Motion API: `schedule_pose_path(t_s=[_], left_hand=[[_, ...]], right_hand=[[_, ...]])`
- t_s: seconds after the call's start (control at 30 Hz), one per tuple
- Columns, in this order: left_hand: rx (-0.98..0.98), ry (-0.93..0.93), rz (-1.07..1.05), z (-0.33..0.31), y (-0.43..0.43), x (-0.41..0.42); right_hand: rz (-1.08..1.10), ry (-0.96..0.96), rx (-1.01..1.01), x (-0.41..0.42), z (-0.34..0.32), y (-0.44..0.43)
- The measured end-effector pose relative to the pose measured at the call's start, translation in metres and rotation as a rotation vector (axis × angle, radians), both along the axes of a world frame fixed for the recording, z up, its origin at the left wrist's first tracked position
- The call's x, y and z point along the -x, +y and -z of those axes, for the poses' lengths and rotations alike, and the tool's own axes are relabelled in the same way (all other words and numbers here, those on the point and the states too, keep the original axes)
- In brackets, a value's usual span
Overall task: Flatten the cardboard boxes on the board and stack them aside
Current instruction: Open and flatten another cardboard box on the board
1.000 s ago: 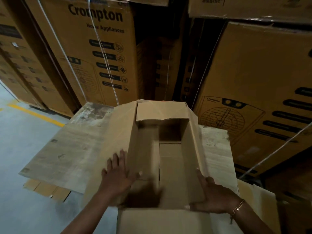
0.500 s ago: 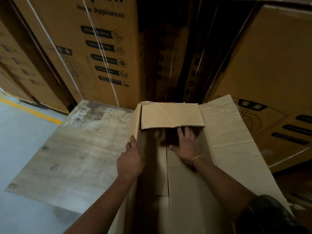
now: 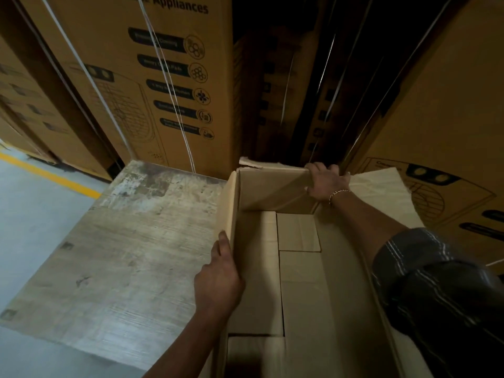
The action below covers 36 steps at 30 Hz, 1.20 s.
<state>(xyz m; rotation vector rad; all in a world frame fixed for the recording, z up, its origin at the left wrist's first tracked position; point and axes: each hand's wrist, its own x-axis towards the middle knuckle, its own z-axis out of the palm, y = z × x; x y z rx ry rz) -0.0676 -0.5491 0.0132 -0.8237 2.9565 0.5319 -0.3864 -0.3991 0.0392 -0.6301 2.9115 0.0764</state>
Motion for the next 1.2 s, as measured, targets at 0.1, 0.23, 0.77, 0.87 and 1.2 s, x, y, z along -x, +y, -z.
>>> schedule_pose_path(t_s=[0.1, 0.23, 0.77, 0.87, 1.2], left_hand=[[0.002, 0.002, -0.001, 0.000, 0.002, 0.000], [0.015, -0.004, -0.016, 0.000, 0.004, 0.001], [-0.254, -0.022, -0.008, -0.014, 0.030, -0.072], [-0.360, -0.137, -0.049, -0.008, 0.057, -0.145], [-0.521, -0.043, -0.271, -0.012, 0.100, -0.218]], right_hand=[[-0.009, -0.080, 0.056, 0.004, -0.003, 0.004], [0.002, -0.046, 0.048, -0.010, -0.002, 0.015], [0.258, -0.361, 0.339, -0.310, 0.018, 0.217], [0.310, -0.496, 0.403, -0.361, 0.016, 0.247], [0.494, -0.717, 0.805, -0.410, 0.004, 0.247]])
